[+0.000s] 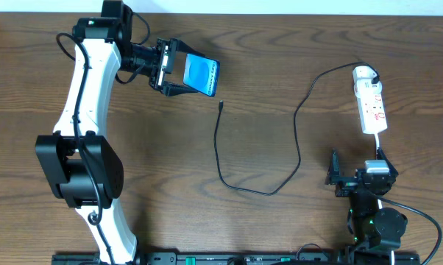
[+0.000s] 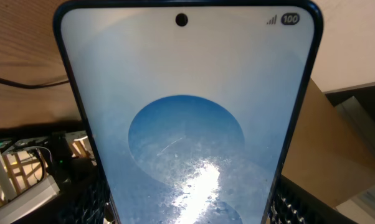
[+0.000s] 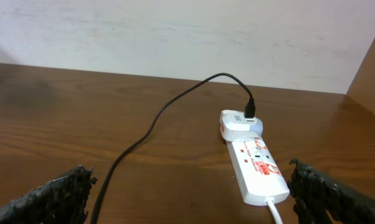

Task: Plug charger to phone and switch on socket
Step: 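Lift the phone with the left gripper and tilt it upright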

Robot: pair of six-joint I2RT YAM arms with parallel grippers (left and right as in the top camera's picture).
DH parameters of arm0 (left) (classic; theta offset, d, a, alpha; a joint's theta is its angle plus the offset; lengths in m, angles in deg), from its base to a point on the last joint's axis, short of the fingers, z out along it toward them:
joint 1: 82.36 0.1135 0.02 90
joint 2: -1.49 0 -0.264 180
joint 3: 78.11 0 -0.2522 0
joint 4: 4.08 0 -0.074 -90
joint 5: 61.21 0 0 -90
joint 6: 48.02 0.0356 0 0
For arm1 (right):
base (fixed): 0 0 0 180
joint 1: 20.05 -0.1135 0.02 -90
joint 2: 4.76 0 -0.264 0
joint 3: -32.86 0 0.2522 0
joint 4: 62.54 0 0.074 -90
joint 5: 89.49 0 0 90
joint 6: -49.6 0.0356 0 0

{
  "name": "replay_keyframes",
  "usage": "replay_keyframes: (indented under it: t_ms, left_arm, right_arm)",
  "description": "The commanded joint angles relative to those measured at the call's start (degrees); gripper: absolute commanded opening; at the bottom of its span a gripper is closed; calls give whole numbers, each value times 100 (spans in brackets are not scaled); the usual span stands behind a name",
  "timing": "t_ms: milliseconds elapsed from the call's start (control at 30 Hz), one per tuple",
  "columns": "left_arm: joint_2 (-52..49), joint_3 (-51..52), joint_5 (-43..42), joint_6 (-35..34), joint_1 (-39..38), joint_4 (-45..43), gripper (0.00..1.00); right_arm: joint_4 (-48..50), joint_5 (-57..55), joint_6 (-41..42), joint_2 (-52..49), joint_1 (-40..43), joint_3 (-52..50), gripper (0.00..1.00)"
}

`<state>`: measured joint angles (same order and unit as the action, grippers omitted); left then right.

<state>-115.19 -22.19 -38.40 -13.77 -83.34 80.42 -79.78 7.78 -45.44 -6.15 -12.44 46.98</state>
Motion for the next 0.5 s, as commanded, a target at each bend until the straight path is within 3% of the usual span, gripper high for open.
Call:
replay_keyframes:
  t_ms: [0,467]
  left_arm:
    - [74,-4,-267,-72,-9,39,68]
    - [74,-7,-267,-70,-9,39,67]
  right_arm:
    - [-22,37,24,9,-33,-4,99]
    - [-15,37,24,9,-33,-4,99]
